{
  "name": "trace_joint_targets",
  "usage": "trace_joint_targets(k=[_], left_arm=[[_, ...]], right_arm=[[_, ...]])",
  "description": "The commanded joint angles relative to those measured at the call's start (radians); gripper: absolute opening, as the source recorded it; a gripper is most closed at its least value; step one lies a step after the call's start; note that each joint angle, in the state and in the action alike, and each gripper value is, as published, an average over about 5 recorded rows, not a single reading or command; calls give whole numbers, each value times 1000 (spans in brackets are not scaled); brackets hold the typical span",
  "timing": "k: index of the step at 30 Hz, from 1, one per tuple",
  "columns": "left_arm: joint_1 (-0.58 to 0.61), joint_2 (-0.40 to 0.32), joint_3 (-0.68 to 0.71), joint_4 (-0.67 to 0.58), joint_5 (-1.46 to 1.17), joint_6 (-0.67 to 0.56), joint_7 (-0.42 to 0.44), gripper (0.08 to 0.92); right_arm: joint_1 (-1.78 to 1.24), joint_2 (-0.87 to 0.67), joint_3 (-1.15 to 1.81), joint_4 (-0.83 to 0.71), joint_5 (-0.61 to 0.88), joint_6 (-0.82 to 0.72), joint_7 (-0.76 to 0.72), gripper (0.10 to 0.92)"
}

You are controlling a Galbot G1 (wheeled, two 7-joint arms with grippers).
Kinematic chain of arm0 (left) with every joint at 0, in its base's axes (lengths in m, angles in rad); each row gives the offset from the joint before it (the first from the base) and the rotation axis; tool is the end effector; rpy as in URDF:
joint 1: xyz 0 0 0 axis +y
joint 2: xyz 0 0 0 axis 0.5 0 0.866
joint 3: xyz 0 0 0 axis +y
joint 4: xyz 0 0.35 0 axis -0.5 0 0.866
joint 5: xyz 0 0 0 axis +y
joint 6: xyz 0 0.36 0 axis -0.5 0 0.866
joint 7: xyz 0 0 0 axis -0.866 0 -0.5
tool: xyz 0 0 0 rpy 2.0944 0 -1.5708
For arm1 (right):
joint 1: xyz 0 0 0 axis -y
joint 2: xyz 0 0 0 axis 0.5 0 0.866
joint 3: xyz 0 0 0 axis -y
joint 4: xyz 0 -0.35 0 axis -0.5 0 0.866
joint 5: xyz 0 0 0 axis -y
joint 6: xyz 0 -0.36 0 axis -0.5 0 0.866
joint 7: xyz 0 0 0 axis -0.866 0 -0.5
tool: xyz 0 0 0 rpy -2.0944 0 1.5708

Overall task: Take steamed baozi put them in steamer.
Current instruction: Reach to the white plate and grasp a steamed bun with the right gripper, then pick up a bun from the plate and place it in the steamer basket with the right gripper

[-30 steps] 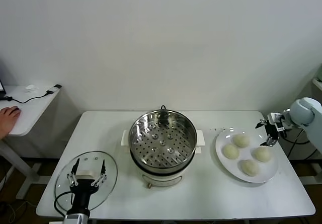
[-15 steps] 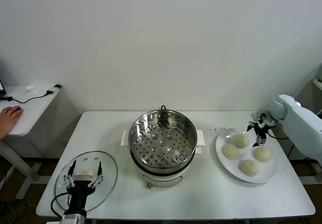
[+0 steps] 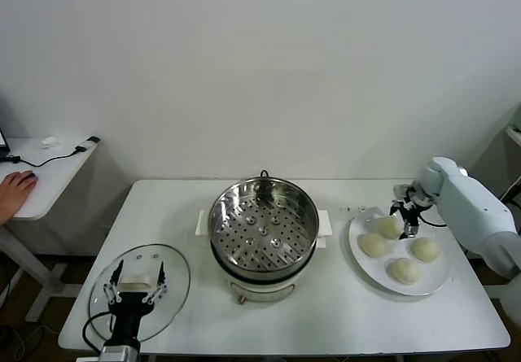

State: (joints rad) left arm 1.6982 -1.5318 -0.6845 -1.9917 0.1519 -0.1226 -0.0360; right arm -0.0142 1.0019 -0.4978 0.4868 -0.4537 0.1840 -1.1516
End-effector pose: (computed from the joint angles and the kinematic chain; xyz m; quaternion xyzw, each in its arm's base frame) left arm 0.1364 0.0605 -0.3562 0.0600 -0.9873 -0.1366 0.0541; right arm 0.5950 -0.2389 -0.2525 0.4808 -0.5274 0.5360 0.4509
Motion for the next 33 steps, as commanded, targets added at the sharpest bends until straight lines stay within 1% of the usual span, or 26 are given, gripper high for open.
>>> trace_joint_targets(k=[1,6,10,16,20,24,27,33], left_arm=[[1,1,-1,-1,1,0,-1,823],[8,0,-3,0,0,-2,-3,823],[11,0,-2,1,0,-4,-4,823],[14,-1,-2,-1,0,-5,-5,823],[18,-1,-2,-2,0,-6,-6,823],[19,0,-2,-4,0,-6,-6,823],[21,0,-2,-6,1,-5,-6,823],[30,-2,0,-10,6,-6,-7,823]], right_arm=[[-5,33,36,-41,-38,17,-1,776],[6,27,36,-41,-36,16,-15,649],[13,19,36,-36,-32,17,-25,601],[16,7,36,-23,-18,18,-34,586],[22,-16,28,17,9,25,-43,581],[81,-66,-73,152,95,60,-74,577],[205,-88,-199,257,156,121,-109,577],[505,-55,-473,413,285,212,-159,579]])
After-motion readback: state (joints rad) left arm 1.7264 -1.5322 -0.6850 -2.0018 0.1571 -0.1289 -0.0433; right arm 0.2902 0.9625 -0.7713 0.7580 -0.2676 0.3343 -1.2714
